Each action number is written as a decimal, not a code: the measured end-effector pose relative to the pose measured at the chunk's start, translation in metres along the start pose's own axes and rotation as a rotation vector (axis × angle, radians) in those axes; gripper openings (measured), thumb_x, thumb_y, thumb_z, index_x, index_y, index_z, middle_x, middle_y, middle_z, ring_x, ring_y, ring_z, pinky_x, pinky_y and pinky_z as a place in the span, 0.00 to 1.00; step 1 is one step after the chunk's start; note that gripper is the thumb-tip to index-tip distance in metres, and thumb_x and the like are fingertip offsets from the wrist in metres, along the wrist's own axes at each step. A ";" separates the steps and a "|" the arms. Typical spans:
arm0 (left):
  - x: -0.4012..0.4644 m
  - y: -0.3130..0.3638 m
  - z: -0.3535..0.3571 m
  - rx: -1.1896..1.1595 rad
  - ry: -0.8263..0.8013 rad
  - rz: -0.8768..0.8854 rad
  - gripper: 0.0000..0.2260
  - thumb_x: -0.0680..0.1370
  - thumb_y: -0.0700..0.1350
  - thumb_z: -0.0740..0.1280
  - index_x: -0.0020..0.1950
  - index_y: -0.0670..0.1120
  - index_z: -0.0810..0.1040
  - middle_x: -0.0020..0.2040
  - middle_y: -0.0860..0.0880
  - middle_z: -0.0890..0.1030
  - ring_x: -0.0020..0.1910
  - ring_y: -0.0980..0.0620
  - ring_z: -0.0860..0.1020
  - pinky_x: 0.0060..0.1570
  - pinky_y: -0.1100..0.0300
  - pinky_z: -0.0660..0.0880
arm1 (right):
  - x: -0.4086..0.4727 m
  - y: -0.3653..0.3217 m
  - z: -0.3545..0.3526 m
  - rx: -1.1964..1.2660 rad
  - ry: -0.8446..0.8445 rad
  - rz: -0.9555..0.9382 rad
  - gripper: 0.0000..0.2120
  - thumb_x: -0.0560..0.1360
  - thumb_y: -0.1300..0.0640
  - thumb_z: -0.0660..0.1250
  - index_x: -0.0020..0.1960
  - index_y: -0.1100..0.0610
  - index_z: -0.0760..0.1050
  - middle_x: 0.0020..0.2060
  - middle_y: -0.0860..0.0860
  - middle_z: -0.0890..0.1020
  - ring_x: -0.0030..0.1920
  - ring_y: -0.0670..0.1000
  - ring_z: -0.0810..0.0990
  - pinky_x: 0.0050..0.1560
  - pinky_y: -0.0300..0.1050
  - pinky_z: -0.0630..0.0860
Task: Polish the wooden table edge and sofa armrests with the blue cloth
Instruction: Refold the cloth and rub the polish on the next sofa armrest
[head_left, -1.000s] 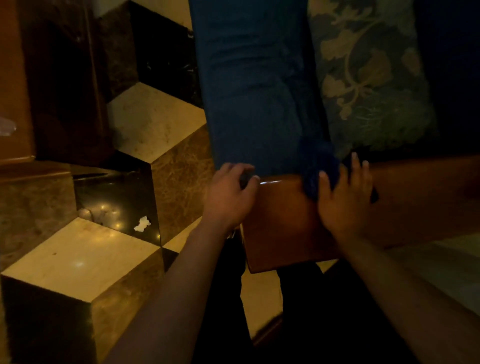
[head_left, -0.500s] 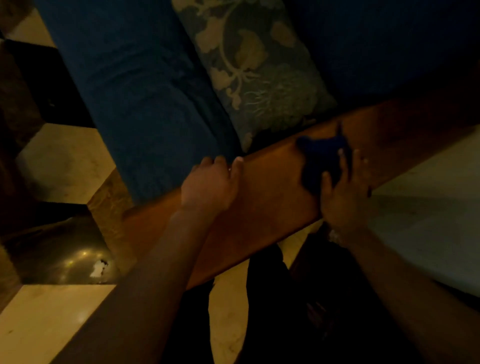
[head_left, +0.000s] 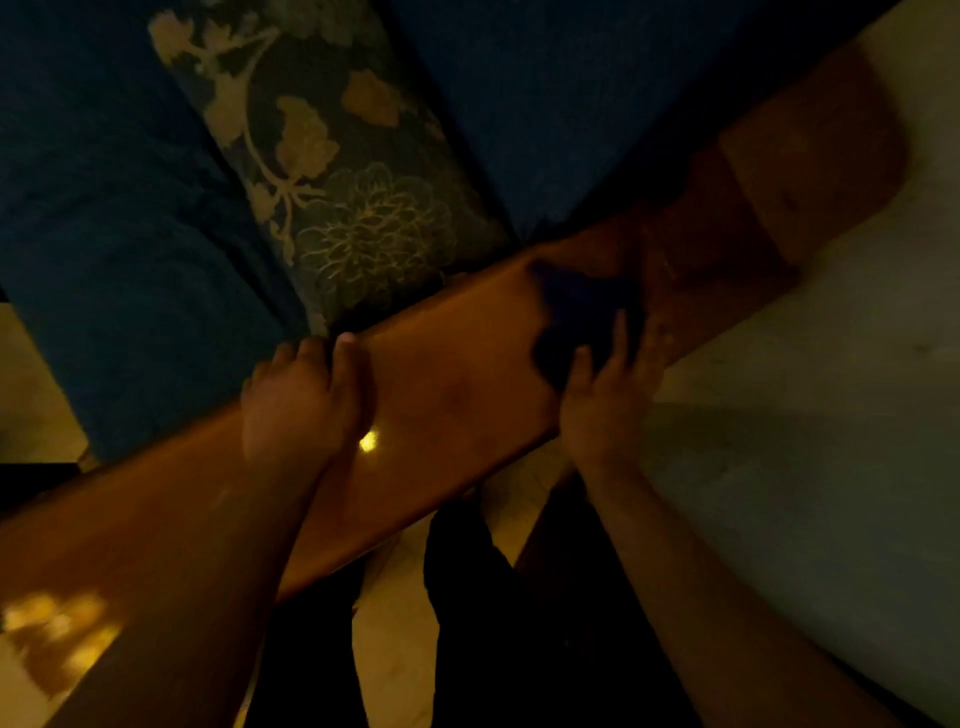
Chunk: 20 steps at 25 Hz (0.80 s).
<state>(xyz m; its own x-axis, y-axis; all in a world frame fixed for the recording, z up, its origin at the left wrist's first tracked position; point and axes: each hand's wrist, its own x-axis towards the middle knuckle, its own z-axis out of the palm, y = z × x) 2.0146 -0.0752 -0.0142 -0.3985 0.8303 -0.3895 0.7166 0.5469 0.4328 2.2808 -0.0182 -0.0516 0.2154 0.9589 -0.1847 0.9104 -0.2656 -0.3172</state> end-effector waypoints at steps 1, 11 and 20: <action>0.003 0.014 0.005 -0.003 0.008 0.013 0.31 0.82 0.62 0.47 0.61 0.40 0.78 0.60 0.32 0.78 0.60 0.31 0.76 0.63 0.40 0.71 | 0.026 0.003 -0.006 0.064 0.050 0.176 0.29 0.86 0.46 0.53 0.84 0.54 0.51 0.83 0.58 0.47 0.83 0.60 0.45 0.80 0.57 0.36; -0.009 -0.037 -0.002 0.012 0.039 0.096 0.25 0.83 0.59 0.49 0.59 0.43 0.78 0.54 0.34 0.80 0.57 0.32 0.77 0.58 0.42 0.73 | -0.086 -0.040 0.031 -0.144 -0.246 -0.772 0.30 0.80 0.44 0.59 0.79 0.55 0.65 0.82 0.60 0.58 0.82 0.63 0.52 0.81 0.63 0.50; -0.121 -0.217 -0.037 0.062 0.209 -0.163 0.27 0.85 0.57 0.53 0.78 0.40 0.66 0.79 0.39 0.66 0.79 0.40 0.62 0.77 0.42 0.59 | -0.116 -0.228 0.098 -0.404 -0.322 -0.527 0.34 0.75 0.33 0.51 0.69 0.52 0.75 0.70 0.62 0.75 0.73 0.67 0.67 0.77 0.65 0.53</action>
<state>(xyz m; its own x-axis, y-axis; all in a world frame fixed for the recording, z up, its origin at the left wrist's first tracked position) 1.8861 -0.2903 -0.0309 -0.6160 0.7397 -0.2711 0.6647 0.6727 0.3250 2.0131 -0.0786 -0.0490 -0.3447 0.8555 -0.3863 0.9368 0.3398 -0.0834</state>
